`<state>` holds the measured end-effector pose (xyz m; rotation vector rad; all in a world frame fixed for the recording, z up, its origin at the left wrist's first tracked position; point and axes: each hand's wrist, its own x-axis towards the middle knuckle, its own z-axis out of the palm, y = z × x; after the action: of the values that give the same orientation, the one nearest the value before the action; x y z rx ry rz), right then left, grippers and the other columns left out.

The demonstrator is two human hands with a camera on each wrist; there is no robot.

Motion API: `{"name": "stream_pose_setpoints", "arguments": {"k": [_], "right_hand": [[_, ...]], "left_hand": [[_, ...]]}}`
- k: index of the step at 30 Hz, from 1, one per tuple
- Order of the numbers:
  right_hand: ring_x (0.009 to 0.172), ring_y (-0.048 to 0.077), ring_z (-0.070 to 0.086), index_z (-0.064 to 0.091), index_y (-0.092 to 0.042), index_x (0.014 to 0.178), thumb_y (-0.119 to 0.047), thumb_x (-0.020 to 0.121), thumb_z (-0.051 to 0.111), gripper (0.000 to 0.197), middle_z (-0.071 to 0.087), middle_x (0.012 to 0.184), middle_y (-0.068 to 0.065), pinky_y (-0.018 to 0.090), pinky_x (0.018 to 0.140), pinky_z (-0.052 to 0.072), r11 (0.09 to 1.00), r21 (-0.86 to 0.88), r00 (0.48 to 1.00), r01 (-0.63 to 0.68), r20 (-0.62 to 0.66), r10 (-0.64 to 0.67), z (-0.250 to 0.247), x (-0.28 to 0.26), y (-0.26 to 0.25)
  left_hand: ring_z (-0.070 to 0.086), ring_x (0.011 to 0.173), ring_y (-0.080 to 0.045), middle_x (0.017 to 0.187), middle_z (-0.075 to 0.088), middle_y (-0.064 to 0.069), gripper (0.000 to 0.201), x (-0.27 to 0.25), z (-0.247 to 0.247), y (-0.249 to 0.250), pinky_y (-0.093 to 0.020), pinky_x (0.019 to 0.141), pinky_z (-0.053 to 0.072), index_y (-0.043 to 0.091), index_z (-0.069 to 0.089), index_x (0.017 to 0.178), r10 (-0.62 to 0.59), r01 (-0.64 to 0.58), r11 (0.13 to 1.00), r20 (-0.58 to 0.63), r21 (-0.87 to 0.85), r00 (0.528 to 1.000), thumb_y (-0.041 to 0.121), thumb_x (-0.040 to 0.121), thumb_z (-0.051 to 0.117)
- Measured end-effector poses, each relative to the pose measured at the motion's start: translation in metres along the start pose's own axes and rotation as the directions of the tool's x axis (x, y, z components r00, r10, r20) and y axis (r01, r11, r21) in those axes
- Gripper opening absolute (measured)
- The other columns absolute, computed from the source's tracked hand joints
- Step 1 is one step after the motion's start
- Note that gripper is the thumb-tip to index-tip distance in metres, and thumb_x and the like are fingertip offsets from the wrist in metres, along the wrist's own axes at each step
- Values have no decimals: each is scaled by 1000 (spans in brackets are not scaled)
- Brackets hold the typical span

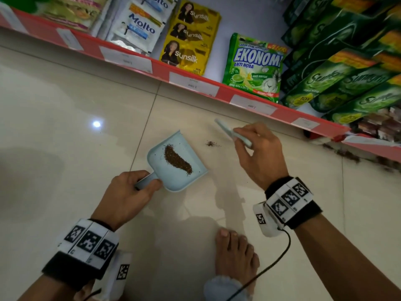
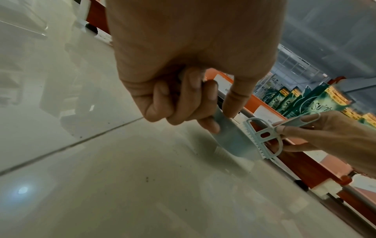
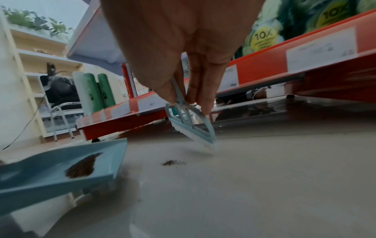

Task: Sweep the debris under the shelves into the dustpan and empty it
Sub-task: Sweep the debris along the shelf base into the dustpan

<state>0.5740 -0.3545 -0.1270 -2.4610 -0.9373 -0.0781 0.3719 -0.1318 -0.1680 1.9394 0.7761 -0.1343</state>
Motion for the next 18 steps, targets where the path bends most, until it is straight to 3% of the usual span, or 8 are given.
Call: {"name": "stream_pose_setpoints", "arguments": {"k": [3, 6, 9, 13, 15, 18], "right_hand": [[84, 24, 62, 72, -7, 111, -11, 92, 63, 21, 63, 99, 9, 43, 72, 57, 1000, -3, 1000, -8, -21, 8, -6, 13, 2], [87, 24, 67, 75, -8, 105, -9, 90, 67, 17, 72, 99, 7, 43, 76, 56, 996, -15, 996, 88, -13, -88, -5, 24, -2], [99, 23, 68, 76, -11, 107, -12, 92, 65, 18, 74, 106, 4, 42, 83, 55, 987, -19, 980, 158, 125, -154, 4, 36, -14], [106, 28, 67, 76, -14, 109, -7, 85, 66, 26, 75, 109, 5, 46, 81, 56, 958, -95, 894, 272, 392, -215, -2, 39, -13], [105, 29, 67, 76, -14, 107, -8, 86, 66, 24, 75, 109, 5, 47, 79, 57, 943, -127, 872, 308, 435, -226, -16, 34, 1], [106, 29, 68, 76, -15, 108, -14, 90, 68, 20, 74, 110, 5, 48, 81, 57, 932, -168, 889, 323, 393, -237, -36, 25, 22]], "left_hand": [[37, 42, -7, 42, 40, 9, 40, 0, -3, -2, -26, 52, 32, 8, 52, 59, 14, -14, 1000, 4, -4, 1000, 35, 83, 70], [36, 43, -7, 44, 40, 9, 44, -1, -4, -4, -25, 52, 32, 6, 53, 62, 24, -24, 1000, 6, 11, 1000, 43, 81, 67], [36, 43, -8, 44, 41, 7, 47, -4, -5, -7, -26, 51, 33, 7, 51, 61, 31, -32, 999, 14, 34, 999, 50, 75, 62], [39, 45, -9, 46, 43, 5, 53, -13, -10, -16, -26, 52, 35, 5, 52, 62, 21, -21, 1000, 9, 21, 1000, 58, 68, 55], [37, 43, -7, 45, 42, 6, 50, -15, -12, -21, -26, 52, 34, 6, 51, 61, 23, -23, 1000, 0, 19, 1000, 55, 71, 57], [37, 42, -7, 44, 41, 7, 46, -15, -12, -23, -26, 50, 33, 10, 47, 57, 22, -22, 1000, -12, 20, 1000, 52, 73, 58]]}}
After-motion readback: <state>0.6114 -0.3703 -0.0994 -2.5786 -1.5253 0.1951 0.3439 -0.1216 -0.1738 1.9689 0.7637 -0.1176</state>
